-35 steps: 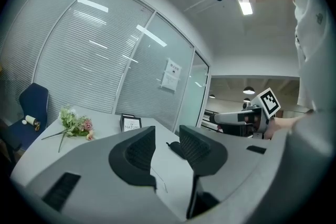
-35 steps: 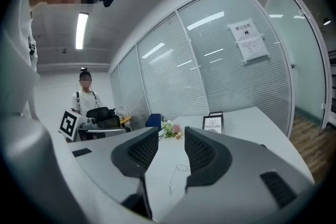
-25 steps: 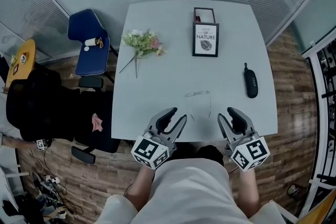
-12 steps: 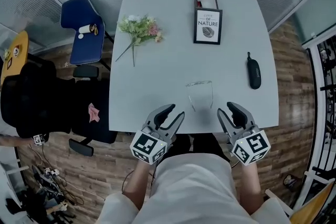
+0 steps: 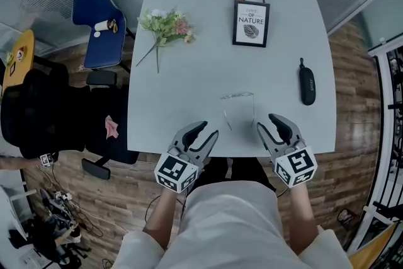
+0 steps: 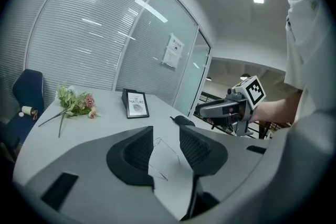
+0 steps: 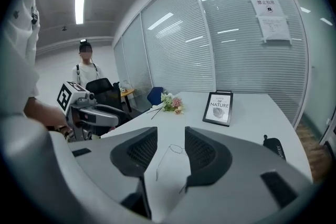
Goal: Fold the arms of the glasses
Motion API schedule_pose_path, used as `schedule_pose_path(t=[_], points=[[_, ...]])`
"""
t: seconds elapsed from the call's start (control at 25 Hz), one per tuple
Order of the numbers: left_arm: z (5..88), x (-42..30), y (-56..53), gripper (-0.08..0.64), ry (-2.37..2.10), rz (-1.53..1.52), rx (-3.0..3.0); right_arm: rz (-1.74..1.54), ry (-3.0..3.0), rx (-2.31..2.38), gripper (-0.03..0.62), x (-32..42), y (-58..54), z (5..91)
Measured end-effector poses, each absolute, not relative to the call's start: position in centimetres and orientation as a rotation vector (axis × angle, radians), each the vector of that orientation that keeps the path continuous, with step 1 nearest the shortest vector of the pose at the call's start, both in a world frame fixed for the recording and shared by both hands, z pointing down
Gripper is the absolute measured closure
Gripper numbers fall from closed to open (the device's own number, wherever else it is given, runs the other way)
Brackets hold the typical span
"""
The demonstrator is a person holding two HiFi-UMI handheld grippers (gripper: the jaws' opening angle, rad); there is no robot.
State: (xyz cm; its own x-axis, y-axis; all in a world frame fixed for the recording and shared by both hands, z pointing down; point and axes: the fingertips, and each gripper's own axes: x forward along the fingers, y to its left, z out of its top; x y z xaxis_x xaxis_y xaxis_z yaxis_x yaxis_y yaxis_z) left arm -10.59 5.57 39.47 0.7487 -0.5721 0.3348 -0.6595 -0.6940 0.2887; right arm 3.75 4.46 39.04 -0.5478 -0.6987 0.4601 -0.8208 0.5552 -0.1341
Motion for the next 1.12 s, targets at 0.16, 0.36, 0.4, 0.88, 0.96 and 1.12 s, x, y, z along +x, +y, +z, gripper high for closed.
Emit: schedule_pose_path(t=[0.16,0.36,0.4,0.88,0.96,1.12], points=[[40.7,-10.1,4.6,0.41,-0.965,0.397,2.536,0.488,-2.421,1.184,0.431,4.4,3.7,40.5],[43.1,-9.6,3.5,0.41,-0.998,0.524,2.509,0.481,-2.408,1.1,0.431,5.5,2.5,42.4],[43.8,-9.5,3.3,0.41,-1.008,0.559,2.502,0.465,-2.402,1.079,0.431,5.8,2.1,42.8],[52.2,-9.0,1.9,0.41,-1.013,1.107,2.51,0.372,-2.375,0.824,0.423,7.1,0.0,48.0],[53.4,-8.8,2.0,0.41,-0.995,1.202,2.518,0.373,-2.372,0.796,0.423,7.1,0.1,48.7],[54.8,-8.4,2.5,0.41,-0.966,1.243,2.506,0.384,-2.357,0.769,0.422,7.0,0.2,50.1]])
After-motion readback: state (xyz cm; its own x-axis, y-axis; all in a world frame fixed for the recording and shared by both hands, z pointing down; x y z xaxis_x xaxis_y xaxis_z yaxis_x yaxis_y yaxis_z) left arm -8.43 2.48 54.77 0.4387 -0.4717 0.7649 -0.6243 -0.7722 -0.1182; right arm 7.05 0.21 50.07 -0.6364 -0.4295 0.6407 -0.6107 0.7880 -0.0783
